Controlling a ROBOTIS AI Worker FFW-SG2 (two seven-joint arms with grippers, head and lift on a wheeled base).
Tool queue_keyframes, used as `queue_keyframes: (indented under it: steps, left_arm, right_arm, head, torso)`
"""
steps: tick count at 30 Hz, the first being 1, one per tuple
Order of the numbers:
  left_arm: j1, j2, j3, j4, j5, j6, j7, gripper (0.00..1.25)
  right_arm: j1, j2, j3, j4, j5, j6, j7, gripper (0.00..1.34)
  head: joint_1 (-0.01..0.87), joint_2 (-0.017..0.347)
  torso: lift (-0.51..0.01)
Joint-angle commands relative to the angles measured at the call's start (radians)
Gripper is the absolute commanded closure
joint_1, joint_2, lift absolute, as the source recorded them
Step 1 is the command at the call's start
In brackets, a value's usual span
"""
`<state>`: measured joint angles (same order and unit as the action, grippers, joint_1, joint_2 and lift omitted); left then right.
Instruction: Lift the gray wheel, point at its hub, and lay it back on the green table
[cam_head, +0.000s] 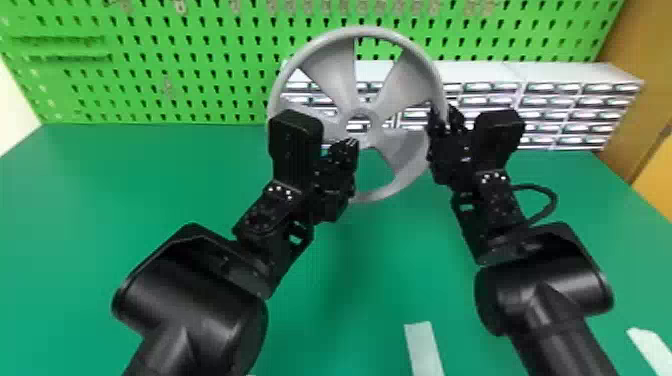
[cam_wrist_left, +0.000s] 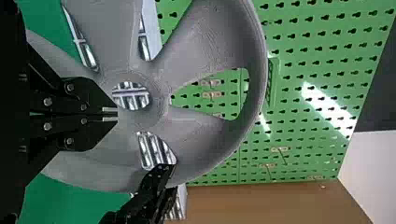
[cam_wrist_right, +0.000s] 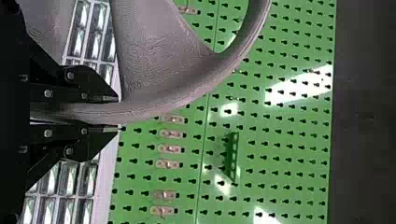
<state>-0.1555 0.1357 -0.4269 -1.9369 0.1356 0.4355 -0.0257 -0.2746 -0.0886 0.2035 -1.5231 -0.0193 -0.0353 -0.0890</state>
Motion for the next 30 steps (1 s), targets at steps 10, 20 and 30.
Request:
queue_keyframes:
  steps: [10, 20, 30]
  left_arm:
    - [-0.055, -0.018, -0.038, 0.061, -0.054, -0.006, 0.041, 1.2]
    - [-0.076, -0.027, -0.044, 0.082, -0.082, -0.006, 0.07, 1.19]
    - [-0.07, -0.031, -0.036, 0.087, -0.088, -0.006, 0.07, 1.19]
  right_arm:
    - [0.006, -0.002, 0.025, 0.003, -0.01, -0.003, 0.0, 1.22]
    - [0.006, -0.003, 0.031, 0.003, -0.011, -0.012, 0.0, 1.22]
    - [0.006, -0.007, 0.039, 0.003, -0.011, -0.015, 0.0, 1.22]
  head:
    - [0.692, 0.048]
    - [0.692, 0.048]
    - [0.692, 0.048]
  torso:
    - [-0.093]
    - [-0.093]
    - [-0.093]
